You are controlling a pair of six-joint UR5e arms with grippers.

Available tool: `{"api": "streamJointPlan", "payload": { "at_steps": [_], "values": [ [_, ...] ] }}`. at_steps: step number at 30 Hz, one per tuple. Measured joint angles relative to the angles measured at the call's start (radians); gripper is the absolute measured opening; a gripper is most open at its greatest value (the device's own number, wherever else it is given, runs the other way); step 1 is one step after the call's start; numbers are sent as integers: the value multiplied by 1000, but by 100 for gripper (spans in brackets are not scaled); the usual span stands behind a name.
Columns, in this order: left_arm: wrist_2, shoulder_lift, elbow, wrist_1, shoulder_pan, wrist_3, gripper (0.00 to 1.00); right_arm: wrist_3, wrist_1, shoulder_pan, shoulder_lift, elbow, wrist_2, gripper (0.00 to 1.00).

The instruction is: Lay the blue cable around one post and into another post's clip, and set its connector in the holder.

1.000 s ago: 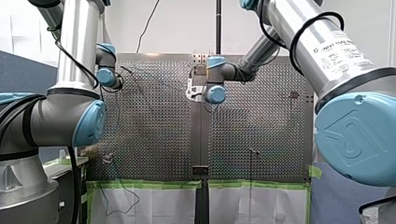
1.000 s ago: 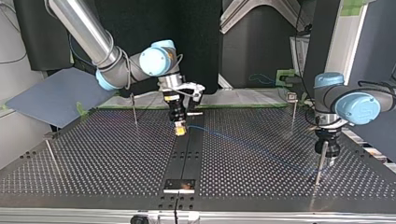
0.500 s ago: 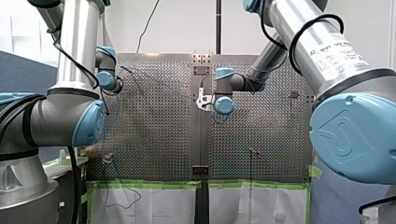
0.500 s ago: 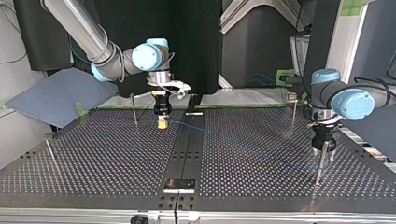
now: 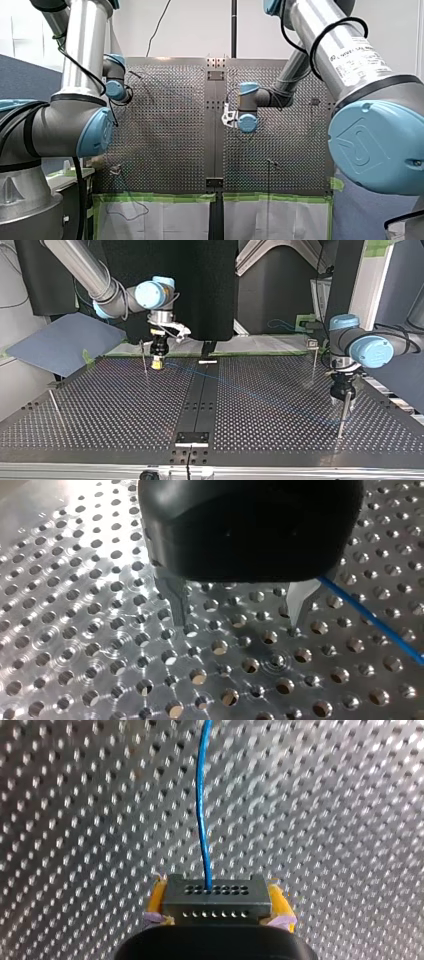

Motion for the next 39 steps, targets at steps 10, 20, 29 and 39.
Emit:
{"api": "streamJointPlan", "payload": {
  "at_steps": [10, 20, 29, 39],
  "values": [
    [-13, -1, 0, -2, -2, 0, 99, 16, -83, -44, 0, 83, 83, 0],
    [-14, -1, 0, -2, -9, 0, 99, 29, -178, -106, 1, 178, 146, 0],
    [-14, -1, 0, -3, -13, 0, 99, 96, -252, -179, 1, 252, 88, 0],
    [-14, -1, 0, -4, -20, 0, 99, 144, -332, -259, 7, 332, 8, 0]
  ]
}}
